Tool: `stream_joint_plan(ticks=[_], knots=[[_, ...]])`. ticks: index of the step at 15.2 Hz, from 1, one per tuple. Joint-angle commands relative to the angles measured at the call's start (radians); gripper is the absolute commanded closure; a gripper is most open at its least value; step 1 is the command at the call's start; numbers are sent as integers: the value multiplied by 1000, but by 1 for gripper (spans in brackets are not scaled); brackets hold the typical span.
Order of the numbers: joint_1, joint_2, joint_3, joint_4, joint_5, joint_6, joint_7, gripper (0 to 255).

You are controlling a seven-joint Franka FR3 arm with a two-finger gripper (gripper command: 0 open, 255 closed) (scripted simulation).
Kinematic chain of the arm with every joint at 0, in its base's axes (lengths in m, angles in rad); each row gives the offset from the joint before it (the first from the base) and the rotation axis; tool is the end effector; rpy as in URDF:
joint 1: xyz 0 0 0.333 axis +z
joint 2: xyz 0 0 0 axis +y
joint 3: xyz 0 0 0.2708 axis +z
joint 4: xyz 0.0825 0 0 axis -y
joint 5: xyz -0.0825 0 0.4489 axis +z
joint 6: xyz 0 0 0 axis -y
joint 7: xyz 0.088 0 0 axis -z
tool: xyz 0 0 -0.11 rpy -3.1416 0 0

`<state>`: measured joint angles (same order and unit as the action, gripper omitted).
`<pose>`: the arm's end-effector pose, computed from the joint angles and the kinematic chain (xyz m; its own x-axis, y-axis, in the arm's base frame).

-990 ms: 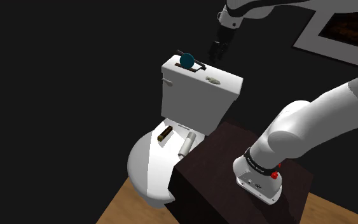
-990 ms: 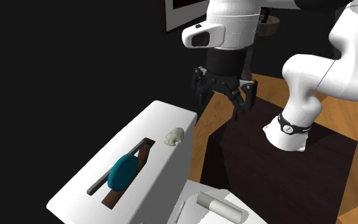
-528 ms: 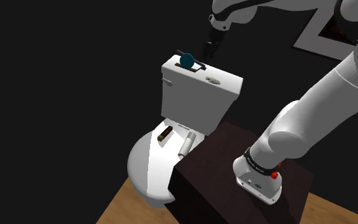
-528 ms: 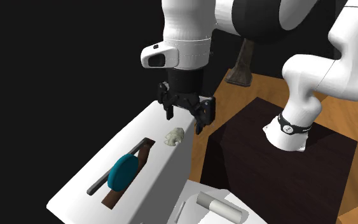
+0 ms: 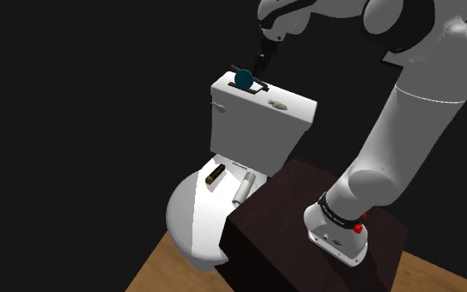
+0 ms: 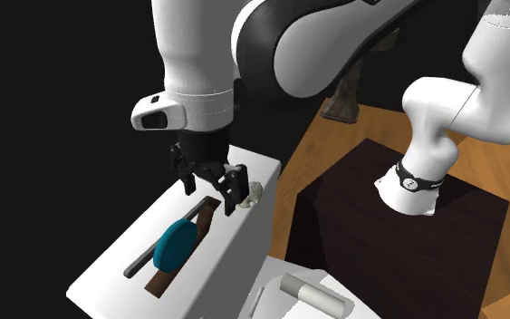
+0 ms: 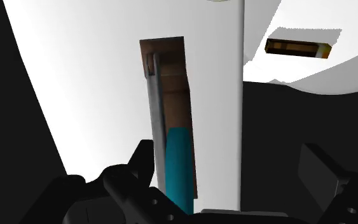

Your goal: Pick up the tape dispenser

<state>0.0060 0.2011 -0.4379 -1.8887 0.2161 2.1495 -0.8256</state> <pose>0.6061 -0.2628 0.3386 0.9494 0.2862 0.1290 0.2904 -0.9568 -0.0146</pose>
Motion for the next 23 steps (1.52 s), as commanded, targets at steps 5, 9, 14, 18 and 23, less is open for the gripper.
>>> stream_joint_plan(ticks=[5, 9, 14, 18, 23], knots=[[-62, 197, 33, 204, 101, 0, -121, 0], [-65, 218, 41, 180, 116, 43, -134, 0], [-68, 232, 45, 164, 127, 71, -144, 255], [-68, 231, 45, 163, 127, 71, -144, 255], [-68, 233, 46, 166, 127, 70, -143, 255]])
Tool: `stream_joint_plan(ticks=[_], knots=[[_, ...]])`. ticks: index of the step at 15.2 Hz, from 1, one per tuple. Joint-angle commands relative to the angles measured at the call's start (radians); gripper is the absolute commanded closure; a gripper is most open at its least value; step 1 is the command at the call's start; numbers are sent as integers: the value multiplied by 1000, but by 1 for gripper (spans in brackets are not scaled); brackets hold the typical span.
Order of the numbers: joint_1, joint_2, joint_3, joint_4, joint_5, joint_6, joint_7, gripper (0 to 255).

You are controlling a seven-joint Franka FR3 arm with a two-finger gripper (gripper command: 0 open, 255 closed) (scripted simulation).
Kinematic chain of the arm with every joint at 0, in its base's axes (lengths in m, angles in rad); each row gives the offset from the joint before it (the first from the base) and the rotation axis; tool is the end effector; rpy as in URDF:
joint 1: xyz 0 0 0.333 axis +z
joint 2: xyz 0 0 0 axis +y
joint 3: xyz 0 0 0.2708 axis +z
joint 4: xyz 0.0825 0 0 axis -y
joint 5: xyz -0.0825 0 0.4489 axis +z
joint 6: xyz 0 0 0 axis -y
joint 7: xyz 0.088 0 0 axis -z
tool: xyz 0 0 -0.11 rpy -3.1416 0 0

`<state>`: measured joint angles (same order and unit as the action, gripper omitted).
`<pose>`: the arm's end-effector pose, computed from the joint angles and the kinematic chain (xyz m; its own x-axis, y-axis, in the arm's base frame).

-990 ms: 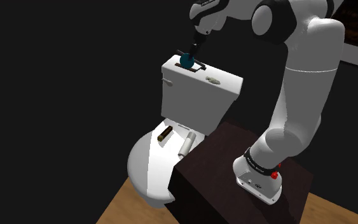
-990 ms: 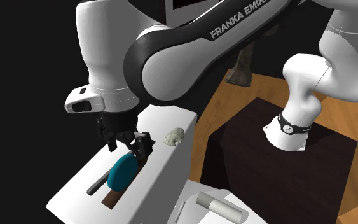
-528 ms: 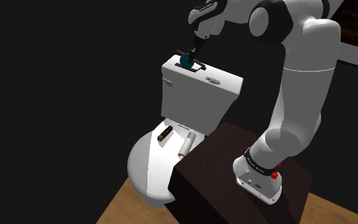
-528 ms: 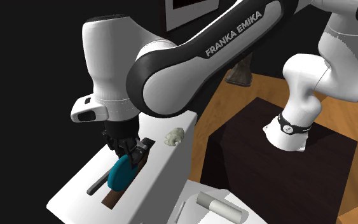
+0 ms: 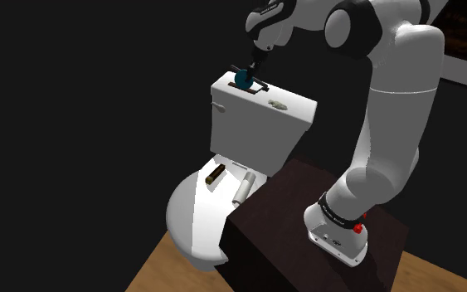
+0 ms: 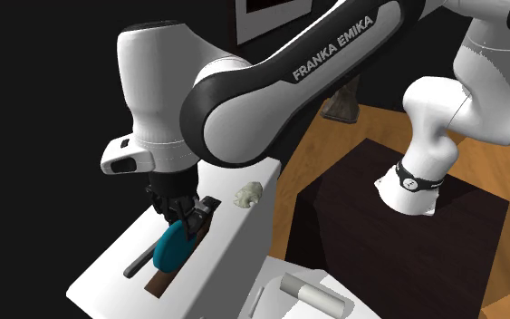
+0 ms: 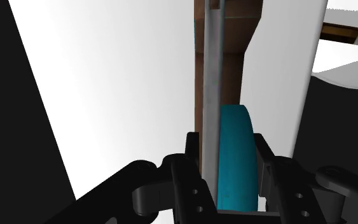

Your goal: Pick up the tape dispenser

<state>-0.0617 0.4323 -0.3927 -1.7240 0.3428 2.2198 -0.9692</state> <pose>0.6454 -0.2856 0.2820 0.9230 0.3494 0.1614 0.3534 -0.9355 0.0040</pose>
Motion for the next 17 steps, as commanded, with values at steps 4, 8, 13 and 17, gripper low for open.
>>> stream_joint_plan(ticks=[4, 8, 13, 17], knots=[[4, -21, -7, 23, -16, -42, 14, 255], [7, -41, -14, 49, -30, -86, 28, 255], [8, -62, -21, 87, -46, -142, 43, 255], [9, -70, -23, 106, -52, -167, 49, 255]])
